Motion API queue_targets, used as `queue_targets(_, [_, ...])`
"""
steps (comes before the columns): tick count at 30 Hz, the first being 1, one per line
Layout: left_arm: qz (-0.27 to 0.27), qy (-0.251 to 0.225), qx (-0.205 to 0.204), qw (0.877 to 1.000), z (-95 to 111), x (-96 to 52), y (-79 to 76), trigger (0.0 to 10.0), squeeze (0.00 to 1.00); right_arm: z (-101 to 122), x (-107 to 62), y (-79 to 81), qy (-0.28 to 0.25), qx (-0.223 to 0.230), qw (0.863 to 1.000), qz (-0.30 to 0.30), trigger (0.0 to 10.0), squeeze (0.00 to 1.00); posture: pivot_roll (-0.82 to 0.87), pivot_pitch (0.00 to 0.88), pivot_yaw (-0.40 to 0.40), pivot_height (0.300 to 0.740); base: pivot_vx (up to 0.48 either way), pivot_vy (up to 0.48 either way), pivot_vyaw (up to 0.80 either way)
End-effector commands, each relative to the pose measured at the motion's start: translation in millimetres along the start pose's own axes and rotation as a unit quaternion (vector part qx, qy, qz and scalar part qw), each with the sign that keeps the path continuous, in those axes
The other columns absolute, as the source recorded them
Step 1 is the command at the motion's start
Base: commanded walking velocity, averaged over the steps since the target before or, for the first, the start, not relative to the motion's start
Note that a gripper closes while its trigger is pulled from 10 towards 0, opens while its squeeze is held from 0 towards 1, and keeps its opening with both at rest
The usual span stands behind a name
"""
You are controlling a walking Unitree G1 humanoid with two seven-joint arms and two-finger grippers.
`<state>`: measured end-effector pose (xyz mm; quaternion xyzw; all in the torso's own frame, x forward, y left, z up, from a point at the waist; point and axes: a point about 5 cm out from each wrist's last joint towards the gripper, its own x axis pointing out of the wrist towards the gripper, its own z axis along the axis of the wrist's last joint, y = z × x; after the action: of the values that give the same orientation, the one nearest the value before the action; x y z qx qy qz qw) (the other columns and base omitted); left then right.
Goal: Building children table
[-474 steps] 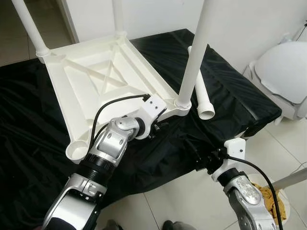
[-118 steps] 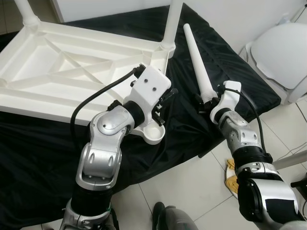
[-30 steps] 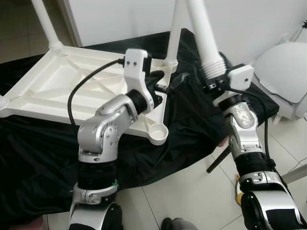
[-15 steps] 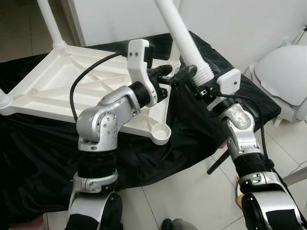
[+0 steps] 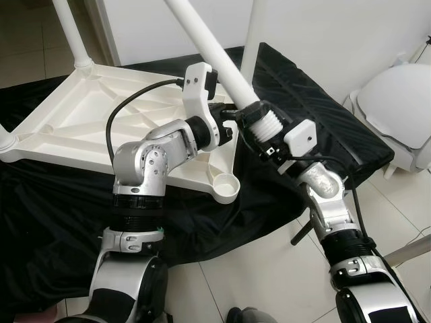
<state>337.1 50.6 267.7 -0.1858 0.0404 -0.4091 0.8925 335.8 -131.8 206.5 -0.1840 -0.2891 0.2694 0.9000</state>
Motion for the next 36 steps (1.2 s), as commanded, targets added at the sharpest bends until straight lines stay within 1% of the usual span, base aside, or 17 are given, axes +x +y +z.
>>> queue_targets(1, [0.006,0.004,0.004,1.0,0.6,2.0,0.6,10.0,0.0,6.2,0.2,-1.4,-0.018,-0.014,1.0,-0.006,10.0,0.0,-0.09,0.05,0.006,0.74,0.0,0.0,0.0])
queue_targets(3, [0.016,-0.004,-0.01,1.0,3.4,3.4,3.9,10.0,0.0,5.3,-0.8,1.2,-0.016,-0.011,1.0,-0.003,10.0,0.0,-0.09,0.052,0.006,0.74,0.0,0.0,0.0])
queue_targets(5, [0.023,-0.012,-0.014,1.0,8.8,5.2,6.1,10.0,0.0,3.2,-3.0,7.7,-0.012,-0.007,1.0,0.008,10.0,0.0,-0.09,0.054,0.004,0.74,0.0,0.0,0.0])
queue_targets(9, [0.033,-0.023,-0.022,0.999,15.4,7.4,8.5,10.0,0.0,1.4,-5.6,14.0,-0.008,-0.009,1.0,0.019,10.0,0.0,-0.08,0.056,0.002,0.74,0.0,0.0,0.0])
queue_targets(11, [0.044,-0.031,-0.028,0.998,23.7,12.7,11.7,10.0,0.0,-1.6,-9.8,21.9,-0.001,-0.003,1.0,0.027,10.0,0.0,-0.08,0.058,0.002,0.74,0.0,0.0,0.0])
queue_targets(13, [0.046,-0.039,-0.029,0.998,30.0,16.6,11.8,10.0,0.0,-3.5,-12.3,26.9,0.004,0.001,0.999,0.031,10.0,0.0,-0.08,0.06,0.003,0.74,0.0,0.0,0.0])
queue_targets(16, [0.05,-0.052,-0.037,0.997,37.6,20.6,11.7,10.0,0.0,-4.0,-14.6,30.8,0.006,0.006,1.0,0.03,10.0,0.0,-0.08,0.061,0.003,0.74,0.0,0.0,0.0])
queue_targets(18, [0.05,-0.052,-0.037,0.997,37.6,20.6,11.7,10.0,0.0,-4.0,-14.6,30.8,0.006,0.006,1.0,0.03,10.0,0.0,-0.08,0.061,0.003,0.74,0.0,0.0,0.0])
queue_targets(21, [0.07,-0.061,-0.039,0.995,50.6,23.9,22.1,10.0,0.0,-3.4,-19.2,36.6,0.007,0.01,0.999,0.032,10.0,0.0,-0.08,0.067,0.006,0.74,0.0,0.0,0.0])
queue_targets(22, [0.07,-0.061,-0.039,0.995,50.6,23.9,22.1,10.0,0.0,-3.4,-19.2,36.6,0.007,0.01,0.999,0.032,10.0,0.0,-0.08,0.067,0.006,0.74,0.0,0.0,0.0])
queue_targets(25, [0.09,-0.077,-0.031,0.992,69.8,24.4,31.8,10.0,0.0,-2.3,-22.2,39.8,0.008,0.012,0.999,0.035,10.0,0.0,-0.08,0.072,0.004,0.74,0.0,0.0,0.0])
queue_targets(26, [0.09,-0.077,-0.031,0.992,69.8,24.4,31.8,10.0,0.0,-2.3,-22.2,39.8,0.008,0.012,0.999,0.035,10.0,0.0,-0.08,0.072,0.004,0.74,0.0,0.0,0.0])
queue_targets(27, [0.103,-0.086,-0.03,0.991,80.2,23.7,36.7,10.0,0.0,-2.3,-23.0,40.9,0.009,0.013,0.999,0.037,10.0,0.0,-0.08,0.071,0.006,0.74,0.0,0.0,0.0])
queue_targets(29, [0.119,-0.092,-0.019,0.988,89.8,21.8,40.9,10.0,0.0,-2.7,-23.7,40.7,0.011,0.011,0.999,0.038,10.0,0.0,-0.08,0.072,0.008,0.74,0.0,0.0,0.0])
queue_targets(31, [0.126,-0.096,-0.013,0.987,96.5,20.2,42.6,10.0,0.0,-2.7,-24.0,39.4,0.012,0.009,0.999,0.038,10.0,0.0,-0.08,0.072,0.009,0.74,0.0,0.0,0.0])
queue_targets(35, [0.121,-0.102,-0.009,0.987,103.7,17.4,42.8,10.0,0.0,-2.3,-23.5,36.5,0.013,0.004,0.999,0.035,10.0,0.0,-0.08,0.072,0.01,0.74,0.0,0.0,0.0])
queue_targets(36, [0.112,-0.104,-0.008,0.988,104.3,17.0,41.8,9.7,0.0,-2.4,-23.7,36.1,0.014,0.004,0.999,0.034,10.0,0.0,-0.08,0.072,0.01,0.74,0.0,0.0,0.0])
